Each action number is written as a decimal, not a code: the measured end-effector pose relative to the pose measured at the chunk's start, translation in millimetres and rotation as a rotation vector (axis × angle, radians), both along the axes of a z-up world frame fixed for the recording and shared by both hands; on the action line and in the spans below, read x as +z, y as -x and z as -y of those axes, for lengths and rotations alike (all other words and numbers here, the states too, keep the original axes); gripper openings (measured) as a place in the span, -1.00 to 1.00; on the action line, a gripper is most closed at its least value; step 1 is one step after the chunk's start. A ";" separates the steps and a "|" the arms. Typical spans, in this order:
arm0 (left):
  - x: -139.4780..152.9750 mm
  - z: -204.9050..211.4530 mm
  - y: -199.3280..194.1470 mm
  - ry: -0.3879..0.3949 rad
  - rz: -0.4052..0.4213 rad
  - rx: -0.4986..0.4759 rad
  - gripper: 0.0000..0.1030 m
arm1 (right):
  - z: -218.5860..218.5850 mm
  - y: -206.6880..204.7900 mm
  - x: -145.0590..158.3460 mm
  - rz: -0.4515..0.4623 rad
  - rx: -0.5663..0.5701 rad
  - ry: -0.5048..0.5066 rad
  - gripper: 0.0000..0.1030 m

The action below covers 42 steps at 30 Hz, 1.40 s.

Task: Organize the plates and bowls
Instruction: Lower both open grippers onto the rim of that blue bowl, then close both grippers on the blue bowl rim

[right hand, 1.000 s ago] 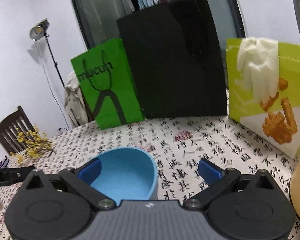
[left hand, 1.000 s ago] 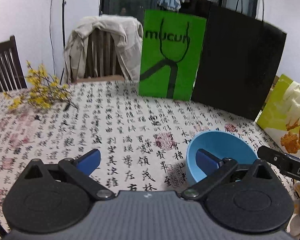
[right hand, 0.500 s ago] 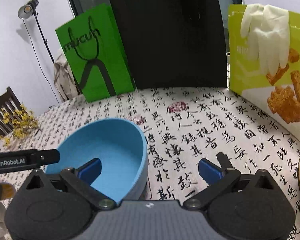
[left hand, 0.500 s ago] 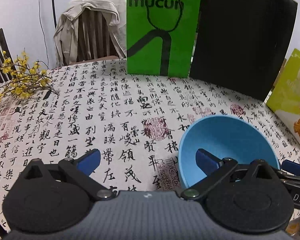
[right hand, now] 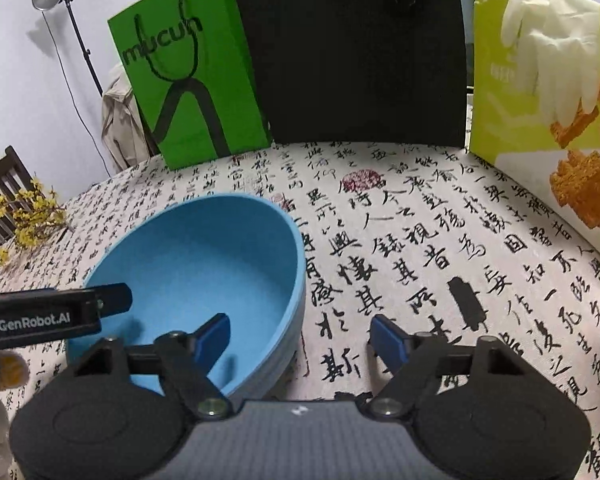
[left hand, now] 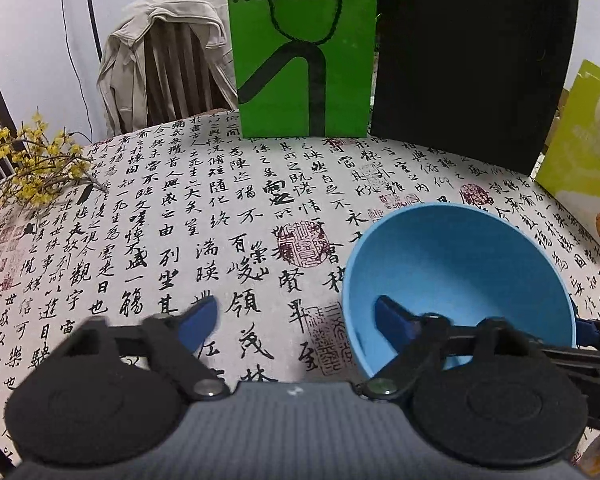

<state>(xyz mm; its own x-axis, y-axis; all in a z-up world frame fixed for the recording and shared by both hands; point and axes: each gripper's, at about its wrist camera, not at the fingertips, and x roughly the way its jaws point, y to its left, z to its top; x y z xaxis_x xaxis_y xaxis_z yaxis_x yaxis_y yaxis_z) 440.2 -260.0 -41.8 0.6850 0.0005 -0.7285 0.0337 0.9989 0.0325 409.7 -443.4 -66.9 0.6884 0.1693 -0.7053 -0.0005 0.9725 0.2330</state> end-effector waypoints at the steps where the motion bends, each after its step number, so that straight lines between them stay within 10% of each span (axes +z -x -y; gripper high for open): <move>1: -0.2 1.2 0.5 -0.001 0.001 -0.012 0.42 | -1.0 -0.3 -0.5 0.000 0.001 0.004 0.38; 21: -9.6 18.0 6.6 0.023 -0.016 -0.115 -0.71 | -5.5 0.3 -8.8 -0.015 -0.020 -0.068 -0.62; 42: -4.6 15.6 13.6 0.021 -0.006 -0.117 -0.77 | -4.4 5.9 -6.1 0.011 -0.014 -0.096 -0.69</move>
<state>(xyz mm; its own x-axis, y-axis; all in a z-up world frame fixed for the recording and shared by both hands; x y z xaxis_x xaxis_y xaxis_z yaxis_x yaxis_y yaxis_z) 426.6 -275.6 -46.4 0.6750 -0.0938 -0.7318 0.1498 0.9887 0.0115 403.8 -439.0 -73.0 0.6988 0.2259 -0.6787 0.0100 0.9456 0.3251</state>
